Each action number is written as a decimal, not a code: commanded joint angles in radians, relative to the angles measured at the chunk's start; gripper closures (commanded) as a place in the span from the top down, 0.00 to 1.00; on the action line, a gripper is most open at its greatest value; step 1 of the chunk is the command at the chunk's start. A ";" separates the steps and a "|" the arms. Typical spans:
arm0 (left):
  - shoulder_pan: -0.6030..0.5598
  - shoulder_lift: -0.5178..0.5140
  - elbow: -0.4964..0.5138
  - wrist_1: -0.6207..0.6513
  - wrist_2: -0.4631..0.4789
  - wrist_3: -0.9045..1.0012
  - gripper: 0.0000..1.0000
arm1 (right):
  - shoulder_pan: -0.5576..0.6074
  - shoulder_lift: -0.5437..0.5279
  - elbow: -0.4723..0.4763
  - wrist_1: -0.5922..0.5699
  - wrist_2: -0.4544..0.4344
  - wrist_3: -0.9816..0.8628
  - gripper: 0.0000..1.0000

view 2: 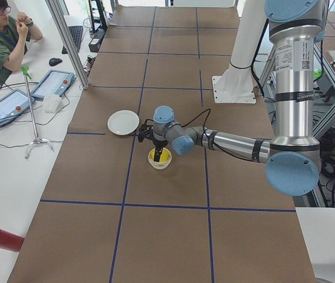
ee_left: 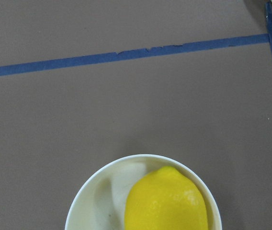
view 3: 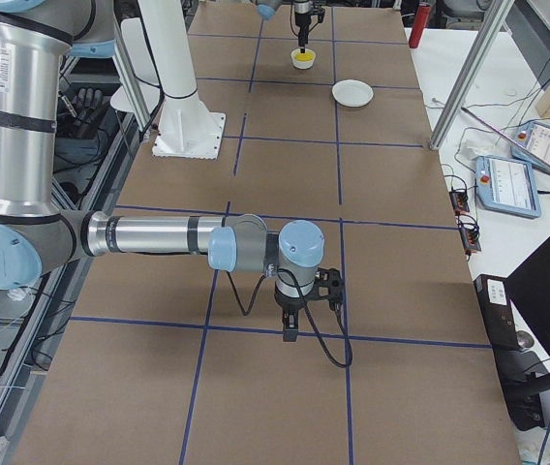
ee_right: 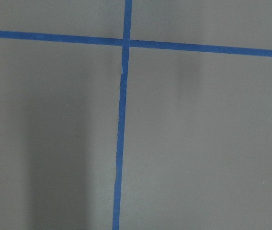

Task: Move lemon from plate to bowl
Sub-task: 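Lower the lemon into the white bowl with the left gripper, then open the left gripper and withdraw it away from the bowl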

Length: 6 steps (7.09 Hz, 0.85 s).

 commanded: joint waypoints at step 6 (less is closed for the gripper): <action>-0.629 0.018 0.046 0.553 -0.106 0.929 1.00 | 0.000 0.000 0.000 0.000 0.000 0.000 1.00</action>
